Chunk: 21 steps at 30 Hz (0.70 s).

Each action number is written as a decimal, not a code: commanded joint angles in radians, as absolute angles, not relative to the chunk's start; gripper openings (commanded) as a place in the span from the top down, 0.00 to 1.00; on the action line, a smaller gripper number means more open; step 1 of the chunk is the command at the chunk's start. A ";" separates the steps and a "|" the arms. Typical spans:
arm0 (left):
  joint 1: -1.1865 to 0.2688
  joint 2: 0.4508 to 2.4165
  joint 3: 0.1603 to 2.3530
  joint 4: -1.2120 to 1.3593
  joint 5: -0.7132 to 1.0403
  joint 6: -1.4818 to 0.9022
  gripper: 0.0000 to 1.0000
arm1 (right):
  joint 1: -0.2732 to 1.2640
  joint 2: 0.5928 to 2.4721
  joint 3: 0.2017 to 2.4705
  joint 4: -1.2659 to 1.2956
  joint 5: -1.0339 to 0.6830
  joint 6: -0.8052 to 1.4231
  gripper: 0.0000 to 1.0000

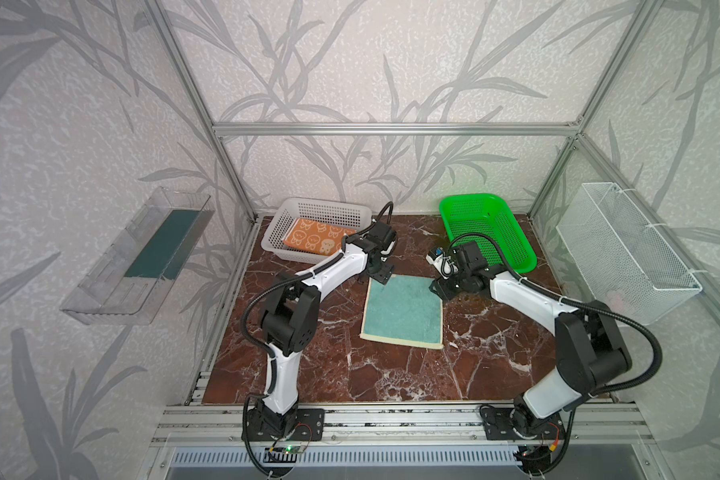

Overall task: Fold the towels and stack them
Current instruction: 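Release the folded towel and draw both grippers back, then grasp the far edge of the folded towel with both grippers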

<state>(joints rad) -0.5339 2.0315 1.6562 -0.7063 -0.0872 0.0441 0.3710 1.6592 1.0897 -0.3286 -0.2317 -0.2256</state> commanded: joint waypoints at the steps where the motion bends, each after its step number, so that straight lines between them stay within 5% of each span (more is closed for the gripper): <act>1: -0.509 2.079 1.712 -0.805 -0.067 0.115 0.25 | 0.352 1.748 1.171 -0.411 -0.208 -0.290 0.51; 21: -0.487 2.307 1.938 -0.877 -0.128 0.225 0.31 | 0.288 2.020 1.433 -0.540 -0.126 -0.372 0.56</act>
